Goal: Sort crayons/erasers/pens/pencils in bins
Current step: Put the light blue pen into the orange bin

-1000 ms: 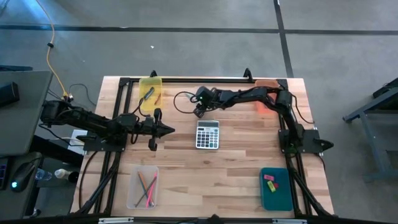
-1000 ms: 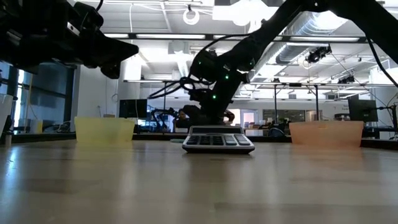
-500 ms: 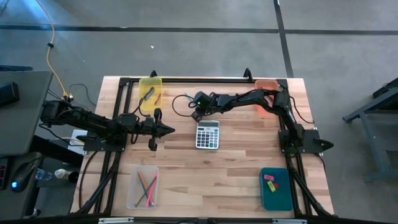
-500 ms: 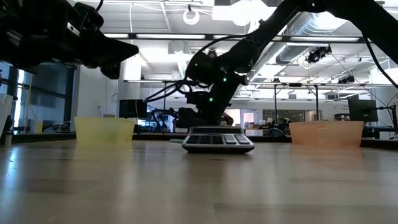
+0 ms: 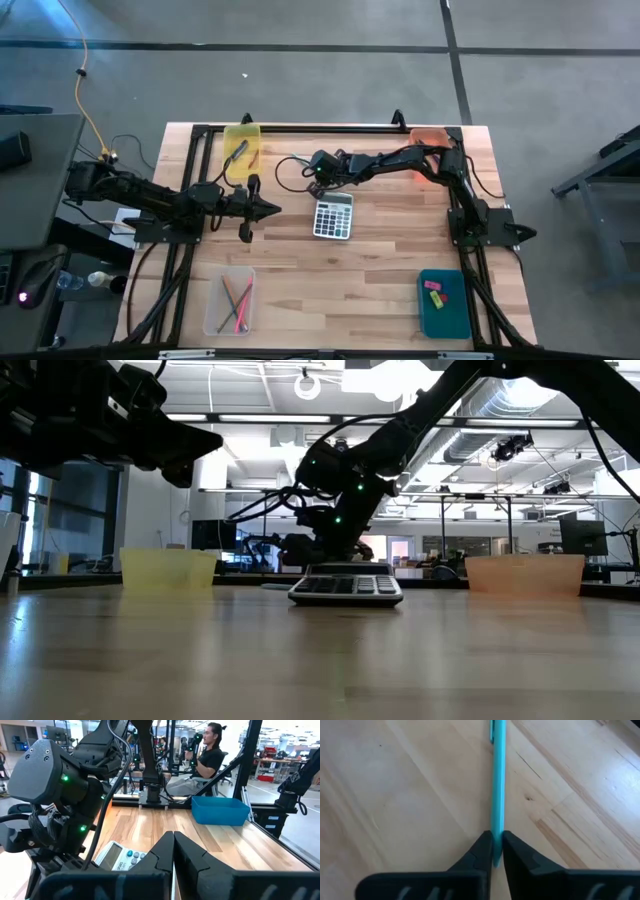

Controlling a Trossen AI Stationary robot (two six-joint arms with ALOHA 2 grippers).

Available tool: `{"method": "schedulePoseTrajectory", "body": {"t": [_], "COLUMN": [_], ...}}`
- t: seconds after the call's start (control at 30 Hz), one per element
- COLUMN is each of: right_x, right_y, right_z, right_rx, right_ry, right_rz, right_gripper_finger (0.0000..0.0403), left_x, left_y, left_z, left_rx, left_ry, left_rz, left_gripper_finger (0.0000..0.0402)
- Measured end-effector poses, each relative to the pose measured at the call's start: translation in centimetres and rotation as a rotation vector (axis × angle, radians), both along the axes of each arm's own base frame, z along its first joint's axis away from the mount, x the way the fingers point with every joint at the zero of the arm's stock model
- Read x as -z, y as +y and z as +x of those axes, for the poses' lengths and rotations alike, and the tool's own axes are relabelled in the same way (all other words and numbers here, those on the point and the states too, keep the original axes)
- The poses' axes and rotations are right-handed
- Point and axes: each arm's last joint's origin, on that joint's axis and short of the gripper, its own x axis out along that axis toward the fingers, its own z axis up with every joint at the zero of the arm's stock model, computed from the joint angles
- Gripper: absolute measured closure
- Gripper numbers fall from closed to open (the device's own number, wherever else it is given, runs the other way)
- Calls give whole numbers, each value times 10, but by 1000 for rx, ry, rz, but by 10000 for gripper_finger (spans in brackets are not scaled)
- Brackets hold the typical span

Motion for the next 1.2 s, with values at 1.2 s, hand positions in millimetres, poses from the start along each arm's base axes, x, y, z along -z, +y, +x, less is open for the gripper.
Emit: {"method": "schedulePoseTrajectory", "body": {"t": [1.2], "right_x": [-43], "right_y": [51], "right_z": [-172], "right_rx": [212], "right_ry": [391], "right_rz": [320], "right_gripper_finger": [380], "left_x": [1], "left_y": [0], "left_z": [0], "left_rx": [0], "left_ry": [6], "left_rz": [-19], "left_gripper_finger": [402]}}
